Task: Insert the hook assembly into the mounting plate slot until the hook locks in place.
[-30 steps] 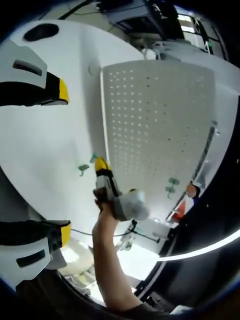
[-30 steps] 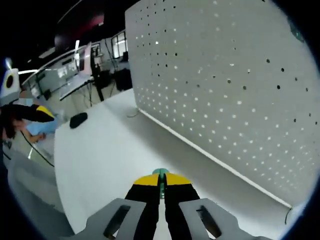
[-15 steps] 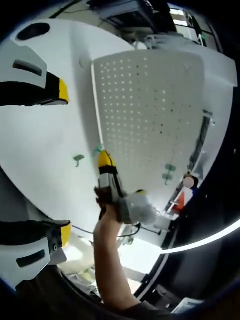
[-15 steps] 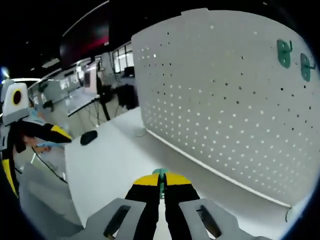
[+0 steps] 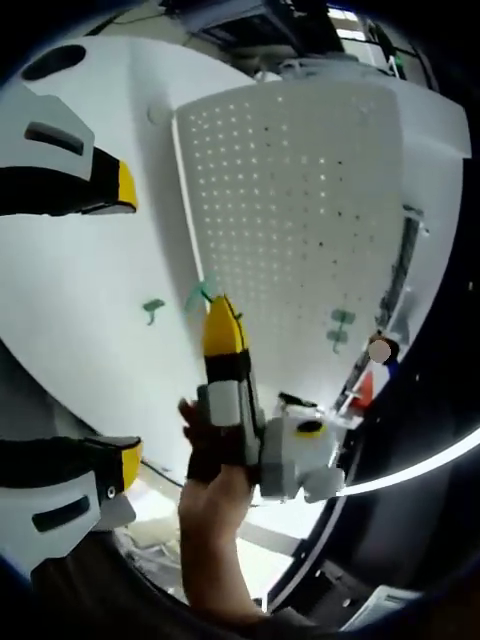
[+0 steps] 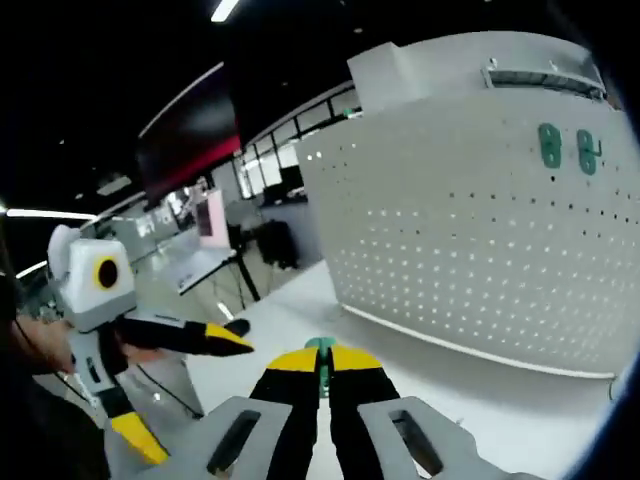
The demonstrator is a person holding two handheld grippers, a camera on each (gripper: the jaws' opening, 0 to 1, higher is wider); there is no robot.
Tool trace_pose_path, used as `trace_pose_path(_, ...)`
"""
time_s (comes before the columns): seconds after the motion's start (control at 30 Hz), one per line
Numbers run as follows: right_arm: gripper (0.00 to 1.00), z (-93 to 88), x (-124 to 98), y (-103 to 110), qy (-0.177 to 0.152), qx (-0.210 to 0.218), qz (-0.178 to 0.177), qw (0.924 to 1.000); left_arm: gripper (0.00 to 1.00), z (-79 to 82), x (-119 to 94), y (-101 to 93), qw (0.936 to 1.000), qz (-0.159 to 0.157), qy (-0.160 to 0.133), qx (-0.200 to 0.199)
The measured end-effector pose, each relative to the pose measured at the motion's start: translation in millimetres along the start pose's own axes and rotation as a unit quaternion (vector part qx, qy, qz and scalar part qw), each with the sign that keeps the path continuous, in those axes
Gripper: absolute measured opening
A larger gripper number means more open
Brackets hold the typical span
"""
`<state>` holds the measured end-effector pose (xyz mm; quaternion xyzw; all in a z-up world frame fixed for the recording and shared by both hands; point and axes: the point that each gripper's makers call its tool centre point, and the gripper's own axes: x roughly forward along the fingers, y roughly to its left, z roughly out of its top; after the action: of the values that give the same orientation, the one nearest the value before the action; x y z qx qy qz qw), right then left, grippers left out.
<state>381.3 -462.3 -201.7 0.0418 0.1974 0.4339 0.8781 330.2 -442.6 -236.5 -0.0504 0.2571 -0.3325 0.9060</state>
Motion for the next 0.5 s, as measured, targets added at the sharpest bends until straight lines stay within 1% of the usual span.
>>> trace_pose_path(0.1, 0.0, 6.3, -7.7, 11.8, -0.018, 0.006, 0.002, 0.9998, 0.88, 1.3, 1.0, 6.7, 0.9999, 0.006, -0.001, -0.008)
trace_pose_path(0.2, 0.0, 7.0, -11.5, 21.0, -0.027, 0.016, 0.004, 0.9995, 0.83, 2.9, 1.4, 11.2, 0.9997, 0.011, -0.003, -0.02)
trace_pose_path(0.27, 0.0, 6.8, -12.5, 24.9, -0.031, 0.022, 0.006, 0.9993, 0.81, 5.7, 1.2, 12.0, 0.9995, 0.013, -0.008, -0.029)
trace_pose_path(0.3, 0.0, 7.7, -13.0, 26.7, -0.038, 0.027, 0.005, 0.9989, 0.8, 7.5, 1.2, 12.0, 0.9993, 0.013, -0.012, -0.034)
trace_pose_path(0.37, 0.0, 6.4, -12.6, 29.2, -0.04, 0.03, 0.004, 0.9987, 0.77, 10.9, 1.6, 10.8, 0.9987, 0.01, -0.021, -0.046)
trace_pose_path(0.5, 0.0, 2.9, -11.5, 36.4, -0.048, 0.039, 0.001, 0.9981, 0.68, 15.0, 1.6, 8.5, 0.9972, -0.001, -0.035, -0.066)
